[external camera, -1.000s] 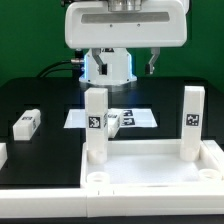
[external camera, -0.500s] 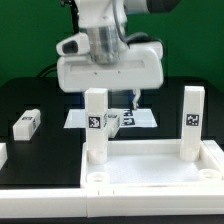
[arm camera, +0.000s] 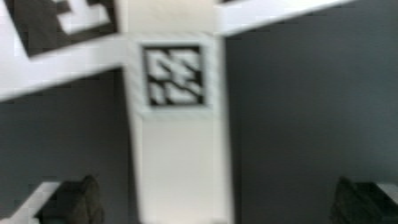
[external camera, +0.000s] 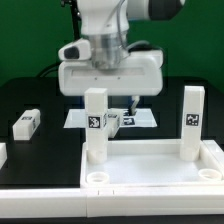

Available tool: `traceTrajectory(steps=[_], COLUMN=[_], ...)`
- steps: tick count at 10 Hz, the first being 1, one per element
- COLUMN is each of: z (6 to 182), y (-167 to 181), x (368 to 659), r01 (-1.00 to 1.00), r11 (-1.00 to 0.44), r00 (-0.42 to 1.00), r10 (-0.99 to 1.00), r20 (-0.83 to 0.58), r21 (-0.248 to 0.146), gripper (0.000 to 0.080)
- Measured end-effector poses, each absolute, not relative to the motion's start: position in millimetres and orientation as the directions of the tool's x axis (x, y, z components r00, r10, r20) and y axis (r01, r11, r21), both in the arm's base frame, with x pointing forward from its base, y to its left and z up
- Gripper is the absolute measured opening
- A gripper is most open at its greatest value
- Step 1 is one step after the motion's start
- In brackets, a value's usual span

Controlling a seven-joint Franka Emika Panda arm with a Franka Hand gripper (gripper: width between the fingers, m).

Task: Assemble desk

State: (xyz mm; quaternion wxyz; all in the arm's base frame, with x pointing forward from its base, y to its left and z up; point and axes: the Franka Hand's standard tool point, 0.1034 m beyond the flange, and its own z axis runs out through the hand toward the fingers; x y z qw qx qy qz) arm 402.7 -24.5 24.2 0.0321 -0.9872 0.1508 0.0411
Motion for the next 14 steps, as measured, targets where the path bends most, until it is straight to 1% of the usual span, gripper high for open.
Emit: traceTrajectory(steps=[2, 5, 7, 8, 9, 10, 11, 13, 14], z=[11.9, 8.7, 8.7, 8.9, 8.8, 9.8, 18.5, 43.2, 51.1], y=[-33.5, -28.5, -28.5, -28.5, -28.6, -30.2, -38.4, -72.2, -85.4], x=[396.6, 394.7, 394.7, 394.9, 394.8, 394.4, 392.8, 395.2, 400.5], r01=[-0.325, -0.338, -0.338, -0.338, -0.334, -0.289, -0.203, 0.112, 0.232], r11=[-0.945, -0.941, -0.941, -0.941, -0.942, -0.957, -0.978, -0.988, -0.966], r00=[0.943, 0.938, 0.938, 0.938, 0.94, 0.954, 0.974, 0.989, 0.97], r10=[-0.322, -0.335, -0.335, -0.335, -0.33, -0.285, -0.196, 0.122, 0.239], r20=[-0.088, -0.09, -0.09, -0.09, -0.09, -0.093, -0.11, -0.087, -0.05], r21=[-0.03, -0.026, -0.026, -0.026, -0.026, -0.032, -0.055, -0.11, -0.112], gripper=[0.0649, 0.0649, 0.0384, 0.0282, 0.0282, 0.0284, 0.0284, 0.0284, 0.0284])
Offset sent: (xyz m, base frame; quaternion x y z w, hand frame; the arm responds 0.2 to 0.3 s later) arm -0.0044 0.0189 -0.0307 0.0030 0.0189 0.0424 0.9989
